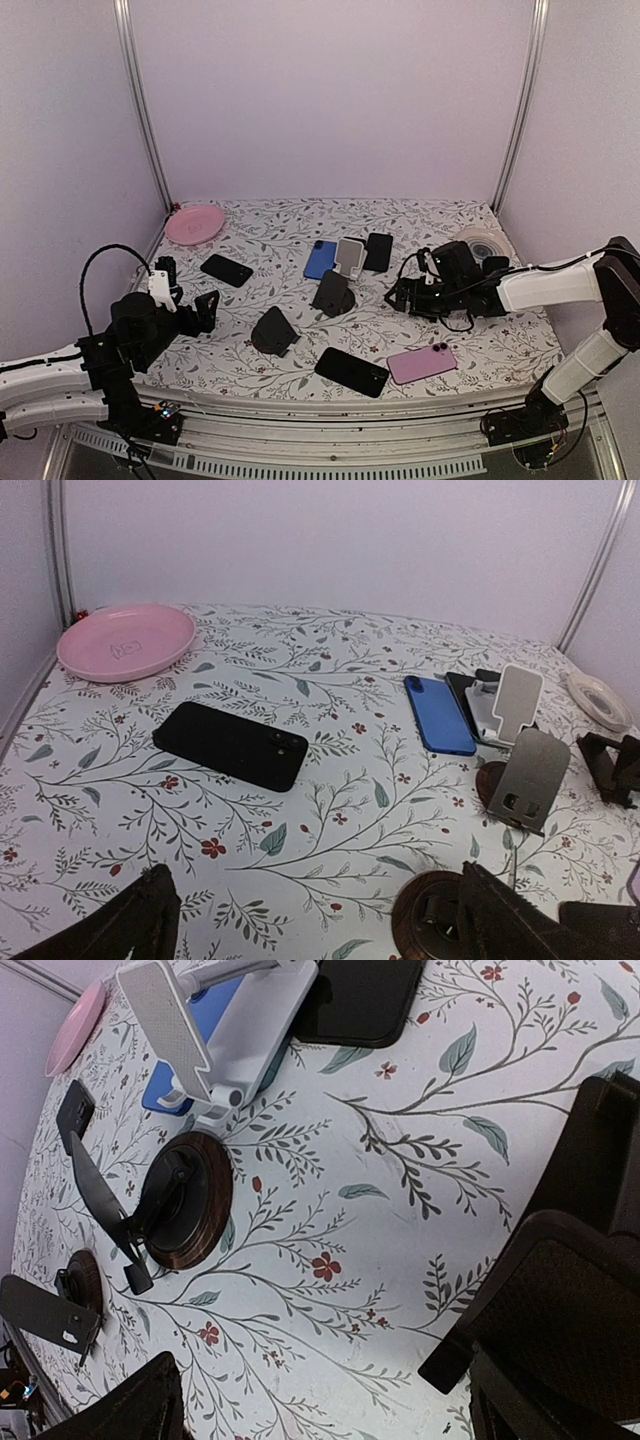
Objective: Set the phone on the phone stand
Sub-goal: Move the phone stand to the center of the board.
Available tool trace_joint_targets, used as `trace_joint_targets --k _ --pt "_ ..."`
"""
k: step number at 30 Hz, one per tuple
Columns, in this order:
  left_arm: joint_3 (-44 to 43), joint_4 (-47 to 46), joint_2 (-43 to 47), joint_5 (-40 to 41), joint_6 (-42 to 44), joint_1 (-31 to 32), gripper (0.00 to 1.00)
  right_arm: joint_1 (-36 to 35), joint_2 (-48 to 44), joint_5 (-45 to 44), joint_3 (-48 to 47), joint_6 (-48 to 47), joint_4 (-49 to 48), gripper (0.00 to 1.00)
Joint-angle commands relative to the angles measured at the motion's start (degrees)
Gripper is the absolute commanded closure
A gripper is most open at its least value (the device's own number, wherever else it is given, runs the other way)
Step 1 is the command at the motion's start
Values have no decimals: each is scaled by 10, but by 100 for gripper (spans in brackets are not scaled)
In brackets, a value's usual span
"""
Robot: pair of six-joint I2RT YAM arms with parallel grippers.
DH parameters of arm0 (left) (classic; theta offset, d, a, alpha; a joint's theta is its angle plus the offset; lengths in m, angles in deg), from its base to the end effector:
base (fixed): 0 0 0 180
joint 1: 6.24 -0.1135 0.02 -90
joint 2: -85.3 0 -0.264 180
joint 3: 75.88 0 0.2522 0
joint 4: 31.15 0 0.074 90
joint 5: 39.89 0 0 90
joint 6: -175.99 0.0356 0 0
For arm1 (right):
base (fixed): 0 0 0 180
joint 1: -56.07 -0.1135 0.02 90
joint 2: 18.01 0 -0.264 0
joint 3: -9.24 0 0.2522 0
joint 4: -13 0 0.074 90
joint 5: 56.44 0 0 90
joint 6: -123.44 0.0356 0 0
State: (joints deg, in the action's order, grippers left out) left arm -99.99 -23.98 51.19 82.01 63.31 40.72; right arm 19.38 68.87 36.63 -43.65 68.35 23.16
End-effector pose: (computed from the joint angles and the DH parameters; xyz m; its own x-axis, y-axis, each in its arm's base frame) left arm 0.1157 -0.0963 0.1870 -0.2923 -0.1666 -0.9417 0.1769 0.9583 -0.2245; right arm 0.2341 0.1768 0.1598 -0.8171 0.1038 -0.5671 -0.1949 0.8760 0.4412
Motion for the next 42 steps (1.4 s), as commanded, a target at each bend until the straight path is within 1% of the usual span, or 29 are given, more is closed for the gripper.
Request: trace_joint_targets --k 1,7,10,17,24,30,33,38,42 --pt "-5 -11 1 -2 2 -8 3 4 -13 7 8 -5 17 1" --pt "-7 -11 -4 -2 2 -8 3 -12 -9 12 32 7 8 1" --pt "-8 -11 -5 -3 2 -7 3 -12 -17 -5 44 14 14 1" --pt "-8 -12 -7 -3 2 -8 3 -10 -31 -60 41 19 55 1" --pt "-7 -12 -6 -2 2 -8 3 1 -31 -83 38 14 92 1" --pt "-7 -11 -3 -2 2 -8 3 16 -50 -106 44 8 114 1" --pt "-7 -11 -4 -3 2 -8 3 20 -61 -105 51 4 117 1" --pt "-7 -11 -3 -3 2 -8 3 21 -73 -77 50 0 108 1" --pt "-7 -11 -3 -3 2 -8 3 9 -83 -65 50 -1 109 1"
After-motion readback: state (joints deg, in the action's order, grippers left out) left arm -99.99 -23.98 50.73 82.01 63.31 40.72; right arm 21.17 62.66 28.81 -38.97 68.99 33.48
